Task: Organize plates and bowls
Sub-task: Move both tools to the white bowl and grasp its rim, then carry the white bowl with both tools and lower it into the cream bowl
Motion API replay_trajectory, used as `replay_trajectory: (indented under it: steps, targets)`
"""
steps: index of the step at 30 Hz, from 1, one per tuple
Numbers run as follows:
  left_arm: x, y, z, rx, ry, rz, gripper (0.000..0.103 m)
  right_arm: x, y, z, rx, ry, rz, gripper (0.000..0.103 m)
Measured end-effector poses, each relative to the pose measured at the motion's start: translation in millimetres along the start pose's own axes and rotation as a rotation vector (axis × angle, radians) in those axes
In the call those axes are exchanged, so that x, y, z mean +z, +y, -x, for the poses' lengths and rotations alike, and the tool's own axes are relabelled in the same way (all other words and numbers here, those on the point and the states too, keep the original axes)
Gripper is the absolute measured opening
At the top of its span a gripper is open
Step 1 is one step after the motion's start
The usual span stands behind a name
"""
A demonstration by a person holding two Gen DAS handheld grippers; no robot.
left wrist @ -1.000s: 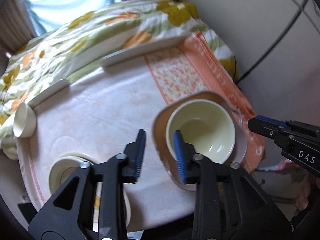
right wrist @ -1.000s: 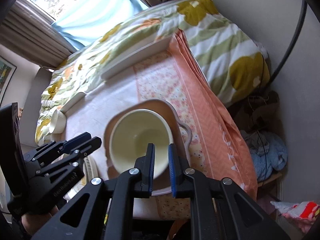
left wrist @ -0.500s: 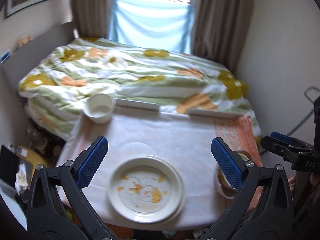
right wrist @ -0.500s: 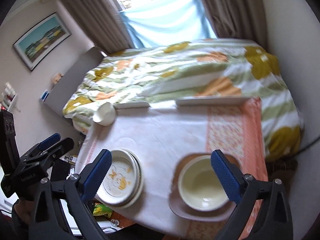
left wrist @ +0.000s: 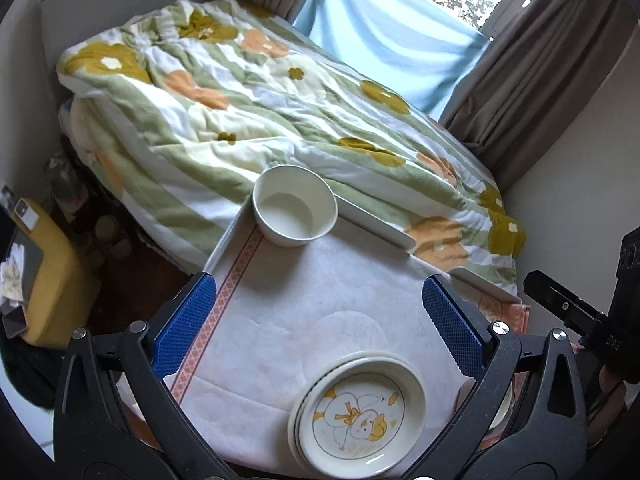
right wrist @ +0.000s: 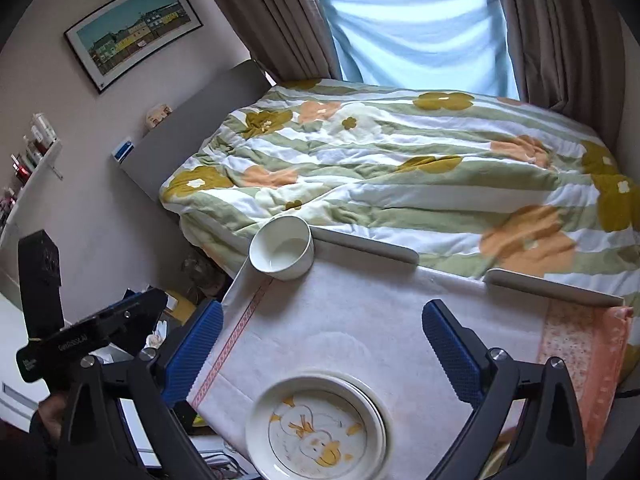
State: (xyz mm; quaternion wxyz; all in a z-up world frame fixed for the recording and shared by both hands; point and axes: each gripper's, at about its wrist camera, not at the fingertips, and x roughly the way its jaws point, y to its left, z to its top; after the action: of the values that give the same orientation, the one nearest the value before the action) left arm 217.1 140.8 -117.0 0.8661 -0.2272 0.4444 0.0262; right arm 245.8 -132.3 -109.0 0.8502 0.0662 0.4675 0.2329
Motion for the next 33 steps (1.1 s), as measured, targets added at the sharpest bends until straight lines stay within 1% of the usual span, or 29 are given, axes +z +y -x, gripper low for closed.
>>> replay_trajectory:
  steps: [2,4,5,7,8,10,11,12,14,15,16,18,21,23,25,26,28,29,31,32,33]
  targets:
    - [16.3,13.8,-20.6,-0.001,0.023,0.013,0.103,15.5,8.4,-27.5,-0.023,0.035,0.018,0.099]
    - [27.9,25.4,-43.5,-0.011,0.048,0.033,0.101,28.2,10.6,-58.7,0.004,0.087,0.006,0.099]
    - [33.3,32.2,-58.0,-0.025,0.070,0.047,0.100,34.0,12.4,-76.5,0.002,0.115,-0.014,0.099]
    - [39.9,44.6,-85.6,-0.047,0.118,0.080,0.090,41.6,14.7,-110.1,-0.002,0.160,-0.035,0.099]
    - [41.1,48.9,-97.3,-0.058,0.140,0.091,0.088,44.2,14.1,-125.9,-0.005,0.186,-0.051,0.099]
    - [41.9,56.2,-123.2,-0.069,0.193,0.107,0.075,48.2,13.0,-152.8,0.004,0.229,-0.075,0.099]
    - [42.0,59.9,-137.0,-0.071,0.221,0.113,0.072,48.8,14.8,-165.7,-0.001,0.251,-0.074,0.098]
    - [42.2,61.2,-146.1,-0.076,0.238,0.115,0.068,50.1,16.6,-178.2,-0.011,0.270,-0.067,0.096]
    - [42.7,66.1,-162.9,-0.078,0.262,0.124,0.062,49.1,18.4,-197.5,-0.004,0.306,-0.063,0.087]
    - [42.6,68.2,-168.8,-0.084,0.268,0.131,0.057,48.3,18.5,-207.6,0.010,0.325,-0.067,0.079]
    - [42.0,69.7,-175.7,-0.093,0.275,0.137,0.053,48.0,18.8,-216.4,0.019,0.342,-0.070,0.075]
    - [40.8,70.9,-185.2,-0.100,0.290,0.146,0.050,47.2,20.1,-233.7,0.021,0.375,-0.068,0.065]
    - [40.1,73.3,-198.7,-0.110,0.312,0.154,0.047,45.6,20.9,-249.2,0.004,0.405,-0.045,0.058]
    - [41.9,75.5,-204.8,-0.104,0.314,0.153,0.044,45.3,21.3,-256.4,0.000,0.412,-0.038,0.056]
    - [44.3,78.7,-208.1,-0.090,0.310,0.158,0.036,46.1,21.4,-261.9,0.008,0.417,-0.035,0.052]
    - [45.8,80.8,-208.4,-0.080,0.308,0.161,0.034,46.5,21.8,-264.9,0.010,0.416,-0.029,0.051]
    - [46.9,84.0,-210.8,-0.065,0.305,0.167,0.026,48.3,22.8,-272.3,0.008,0.417,-0.017,0.044]
    - [47.1,86.6,-212.0,-0.056,0.303,0.173,0.024,48.8,23.6,-275.5,0.008,0.416,-0.010,0.036]
    - [47.6,90.2,-213.2,-0.065,0.298,0.186,0.023,48.0,24.2,-281.7,-0.002,0.418,0.007,0.028]
    - [48.1,89.6,-213.4,-0.062,0.295,0.177,0.023,47.2,24.7,-283.9,-0.003,0.420,0.012,0.024]
    - [48.4,88.6,-213.6,-0.058,0.294,0.167,0.023,46.1,25.2,-286.3,0.000,0.420,0.015,0.017]
